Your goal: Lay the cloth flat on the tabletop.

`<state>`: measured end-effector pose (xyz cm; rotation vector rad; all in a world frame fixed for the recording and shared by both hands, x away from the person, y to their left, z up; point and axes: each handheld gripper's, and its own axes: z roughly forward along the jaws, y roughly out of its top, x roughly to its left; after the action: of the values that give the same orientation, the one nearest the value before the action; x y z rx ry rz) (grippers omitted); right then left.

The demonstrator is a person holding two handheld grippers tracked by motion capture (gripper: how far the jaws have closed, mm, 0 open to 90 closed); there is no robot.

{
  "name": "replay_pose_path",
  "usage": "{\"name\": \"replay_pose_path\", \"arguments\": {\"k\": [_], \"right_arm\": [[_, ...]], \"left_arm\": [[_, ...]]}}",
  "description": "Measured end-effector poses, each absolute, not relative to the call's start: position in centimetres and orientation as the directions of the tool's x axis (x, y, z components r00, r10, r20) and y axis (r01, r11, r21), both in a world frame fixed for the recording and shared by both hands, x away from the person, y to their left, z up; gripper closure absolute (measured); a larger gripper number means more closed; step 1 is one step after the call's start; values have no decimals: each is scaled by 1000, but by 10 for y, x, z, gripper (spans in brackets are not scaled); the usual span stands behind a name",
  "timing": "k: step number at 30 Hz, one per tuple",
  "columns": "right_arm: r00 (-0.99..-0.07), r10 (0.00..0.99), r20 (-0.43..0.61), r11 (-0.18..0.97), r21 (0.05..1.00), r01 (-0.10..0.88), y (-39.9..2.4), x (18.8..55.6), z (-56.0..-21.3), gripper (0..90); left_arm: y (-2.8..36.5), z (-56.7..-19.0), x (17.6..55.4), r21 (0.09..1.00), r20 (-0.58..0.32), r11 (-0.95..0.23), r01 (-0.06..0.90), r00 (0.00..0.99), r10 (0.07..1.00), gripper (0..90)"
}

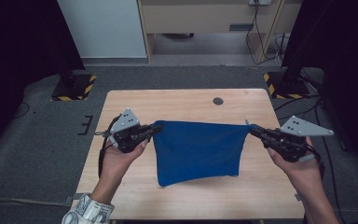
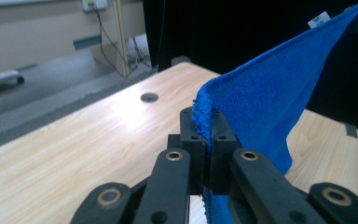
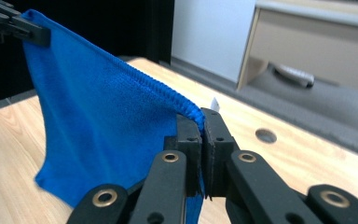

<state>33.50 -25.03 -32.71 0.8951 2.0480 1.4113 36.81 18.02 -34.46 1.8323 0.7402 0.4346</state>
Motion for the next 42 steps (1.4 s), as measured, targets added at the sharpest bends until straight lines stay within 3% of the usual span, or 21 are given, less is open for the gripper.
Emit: {"name": "replay_pose_path", "arguments": {"k": [17, 39, 41, 42], "right_arm": [[-563, 826, 22, 282, 849, 447, -236, 456, -409, 871], [-501, 864, 47, 282, 780, 558, -225, 519, -444, 858], [-495, 867, 48, 280, 775, 566, -223, 523, -447, 829], [-493, 869, 48, 280, 774, 568, -222, 525, -449, 768]], "left_arm": [[166, -413, 465, 868, -78, -263, 421, 639, 765, 859], [160, -452, 523, 825, -94, -256, 503, 570, 816, 849], [161, -455, 527, 823, -95, -246, 513, 551, 829, 813], [161, -457, 529, 824, -97, -235, 516, 537, 838, 756]]}}
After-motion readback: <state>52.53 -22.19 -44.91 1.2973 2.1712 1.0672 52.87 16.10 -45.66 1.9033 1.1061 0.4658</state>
